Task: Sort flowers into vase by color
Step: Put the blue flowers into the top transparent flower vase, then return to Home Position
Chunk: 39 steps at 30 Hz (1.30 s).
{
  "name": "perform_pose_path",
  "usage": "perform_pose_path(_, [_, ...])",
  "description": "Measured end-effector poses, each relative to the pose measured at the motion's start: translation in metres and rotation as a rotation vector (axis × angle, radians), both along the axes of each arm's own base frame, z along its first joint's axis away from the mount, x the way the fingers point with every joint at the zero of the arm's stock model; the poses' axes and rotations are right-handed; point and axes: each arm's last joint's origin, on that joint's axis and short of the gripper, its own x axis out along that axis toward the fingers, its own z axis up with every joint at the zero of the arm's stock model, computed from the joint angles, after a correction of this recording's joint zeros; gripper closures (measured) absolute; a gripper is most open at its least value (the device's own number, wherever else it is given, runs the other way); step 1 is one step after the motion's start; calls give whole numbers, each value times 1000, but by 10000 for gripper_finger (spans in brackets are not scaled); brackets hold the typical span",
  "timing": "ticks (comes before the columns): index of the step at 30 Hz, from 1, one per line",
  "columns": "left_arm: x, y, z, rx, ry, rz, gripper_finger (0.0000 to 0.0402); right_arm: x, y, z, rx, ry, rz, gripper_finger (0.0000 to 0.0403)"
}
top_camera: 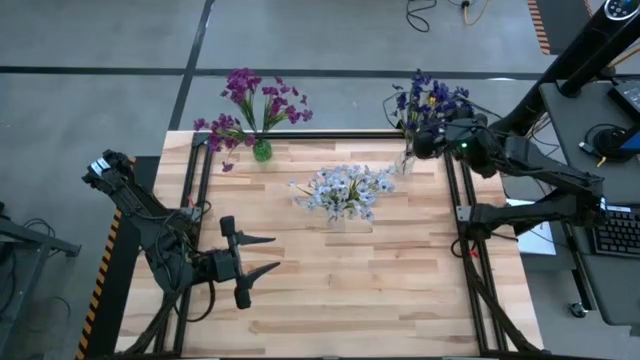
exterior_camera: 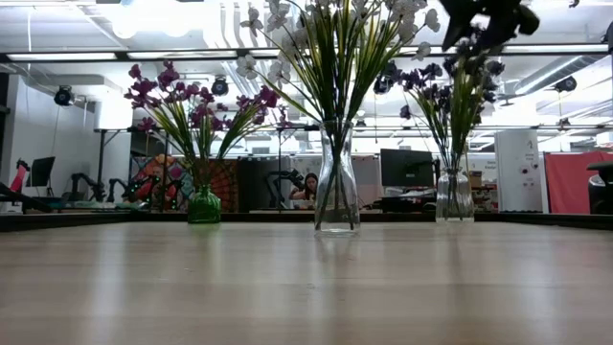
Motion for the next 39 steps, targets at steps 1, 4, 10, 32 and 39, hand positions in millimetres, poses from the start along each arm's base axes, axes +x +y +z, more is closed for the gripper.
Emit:
perform_pose_path(1, [0, 0, 0, 0, 0, 0, 180, -2, 1, 5, 0, -2, 0, 87])
perform_pose_path(4, [0, 0, 0, 0, 0, 0, 180, -9, 3, 16, 6, -6, -6, 86])
perform_pose_path(10, [0, 0, 0, -3, -1, 0, 180, -13, 5, 27, 16, -25, 16, 83])
perform_pose_path(32, [2, 0, 2, -132, -56, 0, 180, -5, 50, 47, -52, -224, 831, 76])
perform_pose_path(39, [-3, 20, 21, -51, -49, -315, 180, 2, 82, 38, -162, -259, 1029, 79])
